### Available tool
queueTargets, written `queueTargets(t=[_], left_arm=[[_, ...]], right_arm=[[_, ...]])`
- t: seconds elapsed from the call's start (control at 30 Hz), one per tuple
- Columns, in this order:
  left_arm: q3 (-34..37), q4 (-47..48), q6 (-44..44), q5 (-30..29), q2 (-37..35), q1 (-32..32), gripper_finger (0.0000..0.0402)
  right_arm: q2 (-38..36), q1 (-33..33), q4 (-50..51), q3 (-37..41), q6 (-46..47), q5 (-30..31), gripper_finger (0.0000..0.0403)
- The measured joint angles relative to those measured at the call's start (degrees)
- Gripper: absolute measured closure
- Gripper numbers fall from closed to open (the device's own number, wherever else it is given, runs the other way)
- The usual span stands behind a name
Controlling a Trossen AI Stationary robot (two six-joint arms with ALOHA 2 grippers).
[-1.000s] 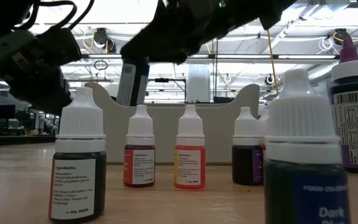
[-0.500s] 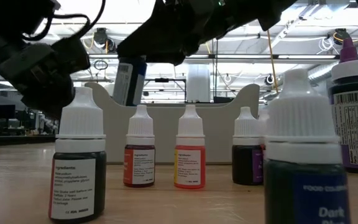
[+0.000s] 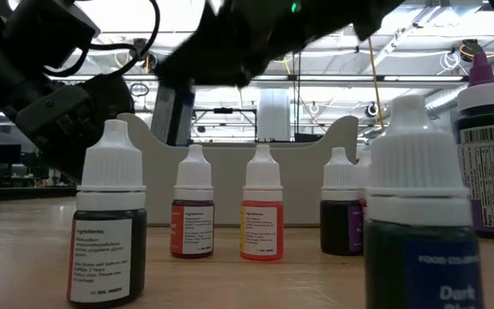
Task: Pick & Place food coloring
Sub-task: Put the big blue food coloring bottle into the gray bin
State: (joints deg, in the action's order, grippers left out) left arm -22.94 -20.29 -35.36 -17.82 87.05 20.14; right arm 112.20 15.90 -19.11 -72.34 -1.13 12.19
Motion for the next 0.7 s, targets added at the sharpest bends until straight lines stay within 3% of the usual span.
queueTargets(t=[0.23,0.7], left_arm=[[0.0,-1.0,0.6,0.0,0.0,0.1,0.0396],[0.0,-1.0,1.1,1.3,0.0,0.1,0.0396]], right_arm=[[4.3,-0.1,0.9,-1.8,-0.2,-0.3,0.0292],[4.8,-0.6,-0.8,-1.9,-2.3,-3.2,0.0278]])
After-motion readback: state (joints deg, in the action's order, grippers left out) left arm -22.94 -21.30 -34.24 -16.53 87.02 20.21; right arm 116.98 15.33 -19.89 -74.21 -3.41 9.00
